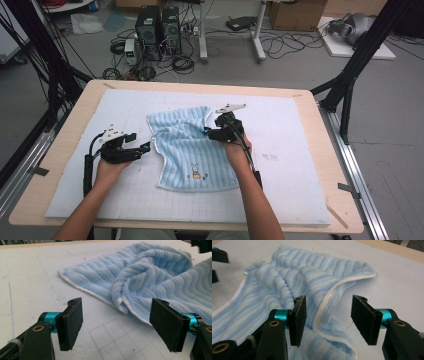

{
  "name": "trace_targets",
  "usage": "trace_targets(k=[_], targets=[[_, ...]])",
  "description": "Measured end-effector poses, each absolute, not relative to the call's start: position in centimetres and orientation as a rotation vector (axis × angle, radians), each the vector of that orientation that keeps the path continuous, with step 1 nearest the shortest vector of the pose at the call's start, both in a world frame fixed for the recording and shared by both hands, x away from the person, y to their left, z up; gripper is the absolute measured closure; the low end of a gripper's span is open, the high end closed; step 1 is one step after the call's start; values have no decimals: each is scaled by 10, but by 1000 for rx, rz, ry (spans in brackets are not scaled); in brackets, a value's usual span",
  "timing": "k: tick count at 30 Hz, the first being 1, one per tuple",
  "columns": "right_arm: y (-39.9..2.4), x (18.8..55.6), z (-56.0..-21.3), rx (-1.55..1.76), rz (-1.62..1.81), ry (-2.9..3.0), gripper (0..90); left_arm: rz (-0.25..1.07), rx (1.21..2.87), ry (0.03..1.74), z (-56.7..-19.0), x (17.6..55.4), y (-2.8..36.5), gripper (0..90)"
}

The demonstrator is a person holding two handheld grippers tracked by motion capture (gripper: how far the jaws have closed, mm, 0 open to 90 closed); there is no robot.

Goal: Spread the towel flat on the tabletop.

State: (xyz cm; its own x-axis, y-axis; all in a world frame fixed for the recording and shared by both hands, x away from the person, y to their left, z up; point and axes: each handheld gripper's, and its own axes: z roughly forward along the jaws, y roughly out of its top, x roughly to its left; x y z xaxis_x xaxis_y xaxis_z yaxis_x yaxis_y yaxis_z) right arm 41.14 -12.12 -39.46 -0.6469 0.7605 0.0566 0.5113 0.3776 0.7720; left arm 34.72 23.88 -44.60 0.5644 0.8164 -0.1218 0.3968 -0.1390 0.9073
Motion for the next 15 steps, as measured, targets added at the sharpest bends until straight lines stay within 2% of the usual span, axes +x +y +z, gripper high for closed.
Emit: trace_targets(k=[7,9,10,12,15], targets=[[-104,425,-404,1094,1074,2392,486,496,1740,987,-445,346,239,276],[-99,429,-407,1067,999,2416,571,496,1743,992,-445,347,238,277],[-99,431,-408,1057,982,2425,664,495,1745,991,-445,347,238,278],[-98,435,-408,1031,905,2402,796,496,1748,990,-445,346,237,282],[-109,444,-409,1055,855,2312,815,492,1739,992,-445,345,238,283]])
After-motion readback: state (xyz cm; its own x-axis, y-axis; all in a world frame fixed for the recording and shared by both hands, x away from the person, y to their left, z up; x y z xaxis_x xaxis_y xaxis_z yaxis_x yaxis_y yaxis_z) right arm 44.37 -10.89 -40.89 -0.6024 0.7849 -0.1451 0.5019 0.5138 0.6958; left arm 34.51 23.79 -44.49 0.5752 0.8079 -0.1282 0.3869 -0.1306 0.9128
